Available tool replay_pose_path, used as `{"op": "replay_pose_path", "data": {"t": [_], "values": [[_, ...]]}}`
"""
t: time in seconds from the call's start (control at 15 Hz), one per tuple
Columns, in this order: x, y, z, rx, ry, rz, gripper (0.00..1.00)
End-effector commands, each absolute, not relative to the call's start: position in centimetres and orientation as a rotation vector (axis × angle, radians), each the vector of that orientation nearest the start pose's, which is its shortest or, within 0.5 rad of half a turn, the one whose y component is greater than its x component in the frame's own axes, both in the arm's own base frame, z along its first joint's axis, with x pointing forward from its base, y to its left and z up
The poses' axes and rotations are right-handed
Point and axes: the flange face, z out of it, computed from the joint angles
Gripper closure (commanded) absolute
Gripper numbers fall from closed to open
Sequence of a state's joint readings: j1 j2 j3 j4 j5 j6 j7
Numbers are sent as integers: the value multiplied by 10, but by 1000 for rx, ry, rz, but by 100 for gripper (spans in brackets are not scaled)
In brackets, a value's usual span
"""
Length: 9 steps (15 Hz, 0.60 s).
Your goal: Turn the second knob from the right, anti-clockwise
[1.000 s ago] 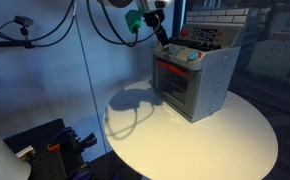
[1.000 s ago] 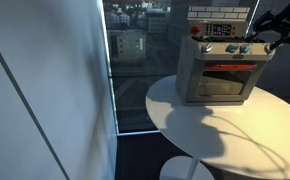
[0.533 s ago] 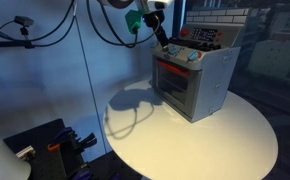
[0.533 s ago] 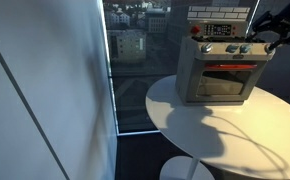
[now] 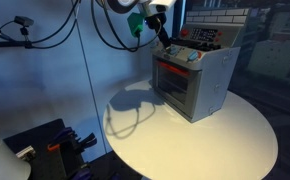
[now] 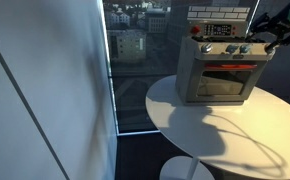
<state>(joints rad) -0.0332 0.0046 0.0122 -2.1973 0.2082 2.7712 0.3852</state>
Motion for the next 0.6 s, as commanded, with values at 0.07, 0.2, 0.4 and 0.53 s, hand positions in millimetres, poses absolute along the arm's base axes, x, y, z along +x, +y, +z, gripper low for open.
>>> {"op": "replay_pose_path", "data": {"t": [0.07,0.2,0.4,0.53], "values": [[582,-18,445,-2640,831,-816,0],[582,-14,444,-2617,839,-826,0],[580,-8,446,-2569,859,-846,0],[579,-6,447,-2539,873,-868,0]]}}
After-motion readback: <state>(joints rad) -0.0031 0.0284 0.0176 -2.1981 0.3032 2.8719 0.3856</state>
